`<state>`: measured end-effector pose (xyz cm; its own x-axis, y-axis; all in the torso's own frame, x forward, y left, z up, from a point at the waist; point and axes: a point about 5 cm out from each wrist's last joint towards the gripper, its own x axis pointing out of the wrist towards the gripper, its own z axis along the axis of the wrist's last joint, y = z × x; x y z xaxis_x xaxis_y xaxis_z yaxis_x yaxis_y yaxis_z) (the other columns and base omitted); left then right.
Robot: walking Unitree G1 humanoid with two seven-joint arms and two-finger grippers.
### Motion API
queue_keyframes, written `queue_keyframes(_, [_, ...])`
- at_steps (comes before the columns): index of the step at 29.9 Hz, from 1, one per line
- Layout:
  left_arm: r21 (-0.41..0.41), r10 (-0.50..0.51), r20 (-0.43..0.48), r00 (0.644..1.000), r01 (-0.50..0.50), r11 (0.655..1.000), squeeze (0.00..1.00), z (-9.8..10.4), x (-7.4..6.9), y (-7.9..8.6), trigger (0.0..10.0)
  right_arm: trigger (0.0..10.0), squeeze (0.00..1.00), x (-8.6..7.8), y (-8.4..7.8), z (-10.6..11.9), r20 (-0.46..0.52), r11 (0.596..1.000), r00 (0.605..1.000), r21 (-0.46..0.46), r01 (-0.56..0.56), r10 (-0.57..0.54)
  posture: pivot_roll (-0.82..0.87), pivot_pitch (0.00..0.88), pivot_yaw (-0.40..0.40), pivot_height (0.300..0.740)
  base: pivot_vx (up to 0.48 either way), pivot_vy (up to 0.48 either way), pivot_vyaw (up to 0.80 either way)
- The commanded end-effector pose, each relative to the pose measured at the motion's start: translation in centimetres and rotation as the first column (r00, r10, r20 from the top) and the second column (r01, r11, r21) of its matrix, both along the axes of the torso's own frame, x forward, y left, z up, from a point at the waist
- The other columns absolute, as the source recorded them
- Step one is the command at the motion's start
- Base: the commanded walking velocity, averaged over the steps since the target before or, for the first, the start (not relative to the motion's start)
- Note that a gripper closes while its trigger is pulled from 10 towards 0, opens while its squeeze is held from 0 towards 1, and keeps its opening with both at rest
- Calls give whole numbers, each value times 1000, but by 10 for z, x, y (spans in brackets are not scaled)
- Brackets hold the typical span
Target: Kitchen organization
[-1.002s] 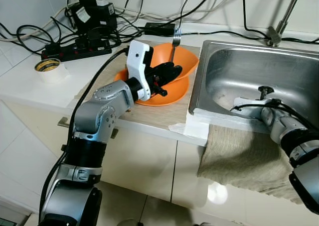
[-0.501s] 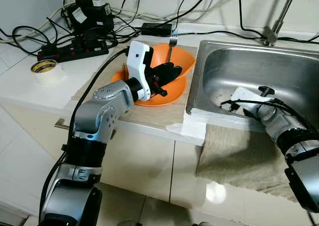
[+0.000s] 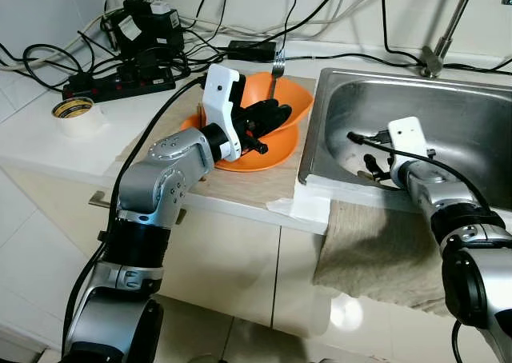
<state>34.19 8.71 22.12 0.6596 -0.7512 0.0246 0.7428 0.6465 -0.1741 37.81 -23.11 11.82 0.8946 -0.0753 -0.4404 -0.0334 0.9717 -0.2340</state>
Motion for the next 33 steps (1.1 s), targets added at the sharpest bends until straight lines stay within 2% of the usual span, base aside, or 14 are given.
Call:
queue_keyframes(1, [14,18,13,1000,-18,1000,0,6,3,3,10000,10000,1000,-7,11,-19,-55,999,998,-18,-26,25,54,0,48,740,0,0,0])
queue_keyframes(3, [13,19,14,1000,-19,1000,0,6,3,3,10000,10000,1000,-4,12,-14,-19,999,999,-42,-30,29,54,0,48,740,0,0,0])
queue_keyframes(4, [6,23,15,1000,-23,1000,0,6,3,3,10000,10000,0,4,16,0,74,1000,997,-10,-11,12,51,0,47,740,0,0,0])
queue_keyframes(6, [-4,26,17,1000,-26,1000,0,6,3,3,10000,10000,0,10,21,14,166,992,985,119,33,-52,50,0,44,740,0,0,0])
queue_keyframes(8, [-7,29,18,999,-29,1000,0,6,3,2,10000,10000,0,13,23,19,189,972,976,226,66,-110,50,0,43,740,0,0,0])
queue_keyframes(10, [-10,33,16,999,-33,999,0,5,3,2,10000,10000,0,13,26,20,182,924,968,369,96,-173,48,0,43,740,0,0,0])
queue_keyframes(12, [-10,36,14,999,-36,999,0,4,3,2,10000,10000,0,14,31,21,187,893,962,438,100,-199,46,0,42,740,0,0,0])
queue_keyframes(15, [-10,38,12,999,-38,999,0,3,3,2,10000,10000,0,17,39,25,179,809,957,582,84,-229,43,0,43,740,0,0,0])
queue_keyframes(21, [-16,46,12,999,-46,999,0,3,4,1,10000,10000,0,20,31,37,167,700,890,684,205,-424,38,0,41,740,0,0,0])
queue_keyframes(26, [-13,95,40,995,-95,995,0,4,6,5,10000,10000,0,20,36,42,195,723,883,660,203,-426,37,0,39,740,0,0,0])
queue_keyframes(28, [-22,200,88,976,-199,980,0,11,14,15,10000,10000,0,21,44,48,247,739,880,656,156,-405,39,0,35,740,0,0,0])
queue_keyframes(30, [-24,243,103,965,-241,970,0,14,18,21,10000,10000,0,20,53,54,294,749,875,653,111,-385,40,0,33,740,0,0,0])
queue_keyframes(31, [-13,236,99,967,-236,972,0,13,18,21,10000,10000,0,18,59,58,355,797,867,599,78,-351,41,0,32,740,0,0,0])
queue_keyframes(33, [-6,235,100,967,-235,972,0,12,18,21,10000,10000,0,17,62,60,390,818,858,573,59,-335,41,0,32,740,0,0,0])
